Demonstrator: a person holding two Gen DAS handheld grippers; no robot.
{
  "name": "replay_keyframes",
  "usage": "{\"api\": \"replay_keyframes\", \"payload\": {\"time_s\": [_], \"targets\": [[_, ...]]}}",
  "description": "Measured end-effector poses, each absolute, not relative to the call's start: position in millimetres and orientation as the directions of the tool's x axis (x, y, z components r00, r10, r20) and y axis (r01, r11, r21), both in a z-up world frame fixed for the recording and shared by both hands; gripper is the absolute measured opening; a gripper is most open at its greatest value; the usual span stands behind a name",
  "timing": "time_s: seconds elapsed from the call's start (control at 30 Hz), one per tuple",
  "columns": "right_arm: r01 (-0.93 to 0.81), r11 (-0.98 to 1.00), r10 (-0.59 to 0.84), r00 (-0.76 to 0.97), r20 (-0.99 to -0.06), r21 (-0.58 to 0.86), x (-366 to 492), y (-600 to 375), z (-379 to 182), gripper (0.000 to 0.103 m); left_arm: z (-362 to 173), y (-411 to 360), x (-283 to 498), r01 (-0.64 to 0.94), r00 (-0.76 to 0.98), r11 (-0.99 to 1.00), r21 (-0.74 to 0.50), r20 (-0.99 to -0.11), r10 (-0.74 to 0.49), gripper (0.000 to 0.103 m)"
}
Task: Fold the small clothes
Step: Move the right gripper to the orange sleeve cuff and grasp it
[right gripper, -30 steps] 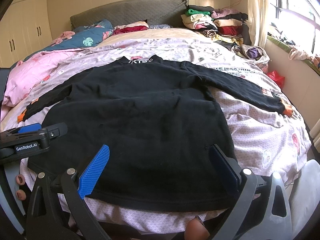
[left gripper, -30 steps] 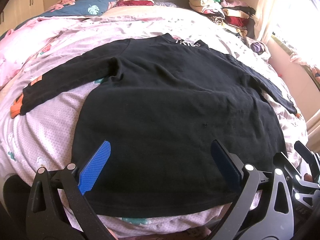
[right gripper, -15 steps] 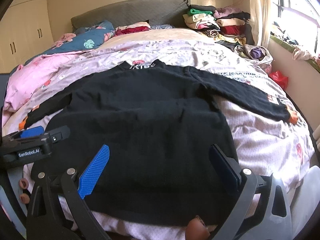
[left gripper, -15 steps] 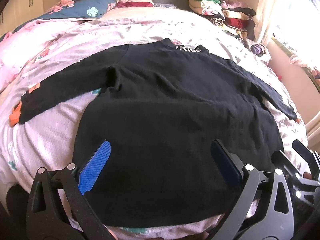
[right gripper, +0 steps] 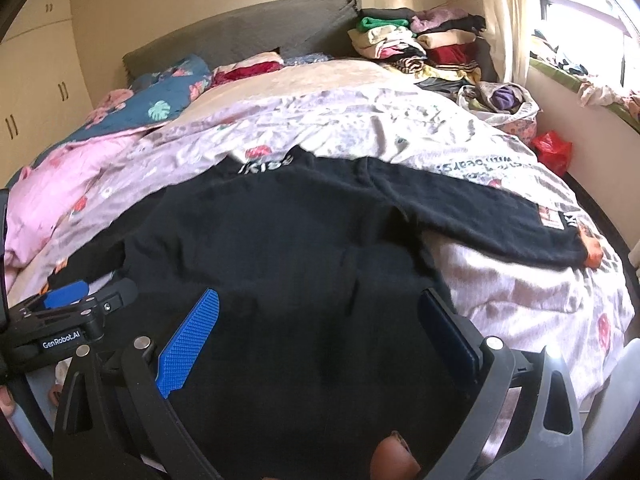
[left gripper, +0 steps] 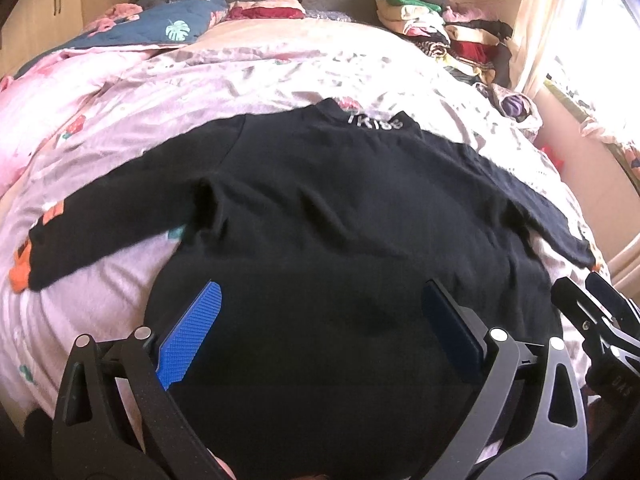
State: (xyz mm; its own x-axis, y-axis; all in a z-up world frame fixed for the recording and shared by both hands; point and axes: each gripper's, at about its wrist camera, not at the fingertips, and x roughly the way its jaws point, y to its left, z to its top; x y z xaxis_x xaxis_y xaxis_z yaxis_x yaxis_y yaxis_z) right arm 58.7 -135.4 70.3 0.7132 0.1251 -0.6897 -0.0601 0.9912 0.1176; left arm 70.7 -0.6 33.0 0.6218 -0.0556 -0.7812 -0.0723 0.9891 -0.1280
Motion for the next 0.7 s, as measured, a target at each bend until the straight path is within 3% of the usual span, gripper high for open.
{"api": "replay_keyframes", "payload": {"time_s": [0.7], "targets": [[0.132,0.970,0.052,0.703,-0.709,0.203,116,-220,65,0.099,26,-20,155,-0.061,0.582,0.989,-0.131,-0.810,-0.071,0.094]]}}
